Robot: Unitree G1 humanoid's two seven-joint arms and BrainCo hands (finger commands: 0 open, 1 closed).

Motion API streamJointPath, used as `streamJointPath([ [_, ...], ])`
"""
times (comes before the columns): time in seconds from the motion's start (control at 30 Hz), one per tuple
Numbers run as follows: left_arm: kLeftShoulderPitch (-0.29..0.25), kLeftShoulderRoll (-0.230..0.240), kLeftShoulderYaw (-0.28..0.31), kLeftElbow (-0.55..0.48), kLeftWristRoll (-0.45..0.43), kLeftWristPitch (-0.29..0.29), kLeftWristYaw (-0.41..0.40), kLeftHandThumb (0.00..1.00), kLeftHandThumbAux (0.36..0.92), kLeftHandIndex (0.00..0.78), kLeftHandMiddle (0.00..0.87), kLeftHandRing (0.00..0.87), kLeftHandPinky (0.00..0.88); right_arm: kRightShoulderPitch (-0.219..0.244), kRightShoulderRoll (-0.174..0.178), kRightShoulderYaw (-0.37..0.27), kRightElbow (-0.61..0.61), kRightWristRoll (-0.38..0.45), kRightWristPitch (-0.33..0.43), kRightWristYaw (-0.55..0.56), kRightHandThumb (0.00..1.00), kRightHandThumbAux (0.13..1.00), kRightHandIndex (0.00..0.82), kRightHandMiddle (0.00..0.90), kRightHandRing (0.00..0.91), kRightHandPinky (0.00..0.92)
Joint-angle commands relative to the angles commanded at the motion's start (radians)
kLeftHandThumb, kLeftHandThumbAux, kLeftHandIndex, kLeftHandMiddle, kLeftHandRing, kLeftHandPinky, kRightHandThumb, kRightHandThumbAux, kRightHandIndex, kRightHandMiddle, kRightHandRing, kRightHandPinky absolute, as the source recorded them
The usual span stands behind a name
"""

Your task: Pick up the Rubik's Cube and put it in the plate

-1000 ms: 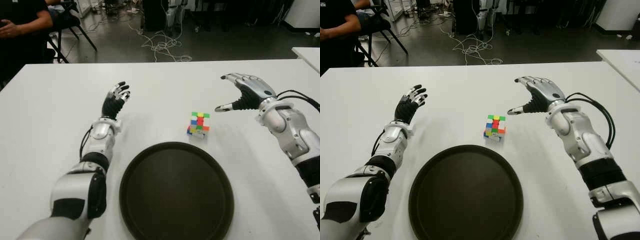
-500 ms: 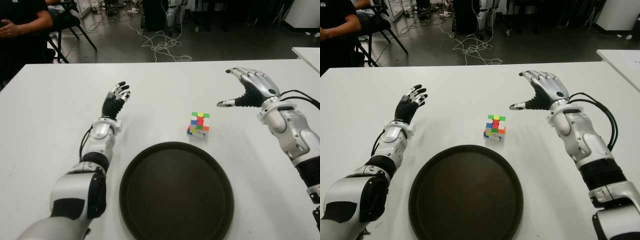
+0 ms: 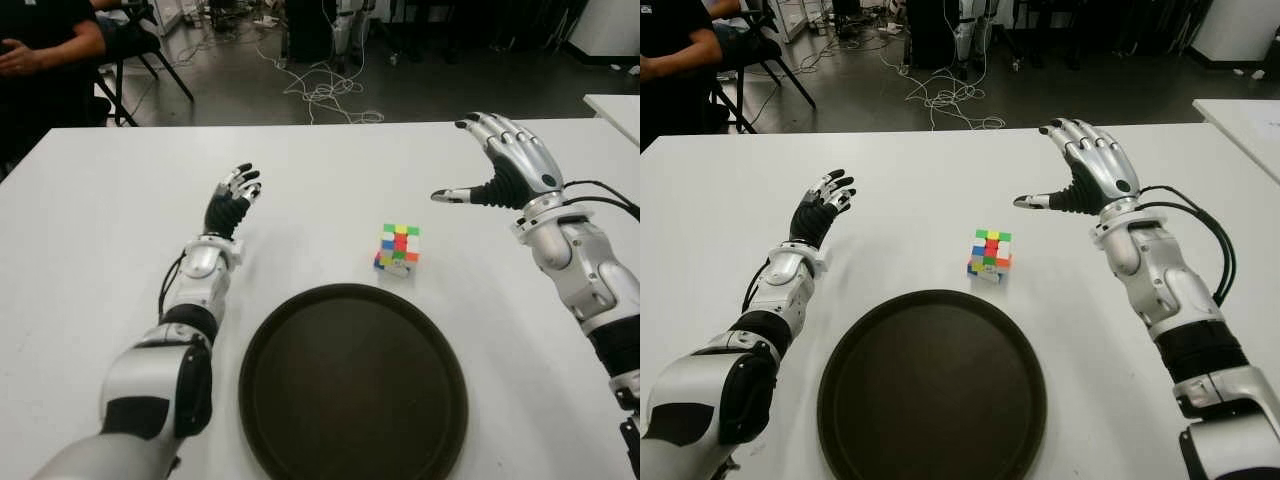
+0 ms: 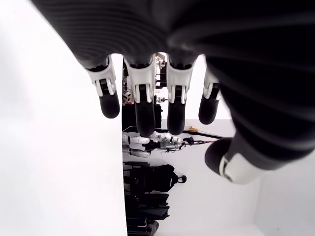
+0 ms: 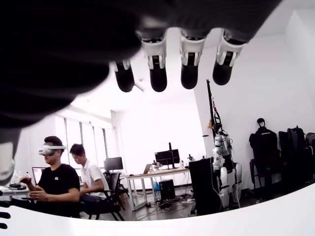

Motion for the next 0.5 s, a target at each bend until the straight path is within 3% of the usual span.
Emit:
streamJointPath([
  [0.5,-0.001,-0.002,-0.010,-0.001,0.007,0.001,0.025,0.000,0.608,0.166,0.189,0.147,0.115,-0.017,0.066,0.084,0.014,-0.046,0.033,0.057,0.000,0.392,0.000,0.047,0.059,0.077],
])
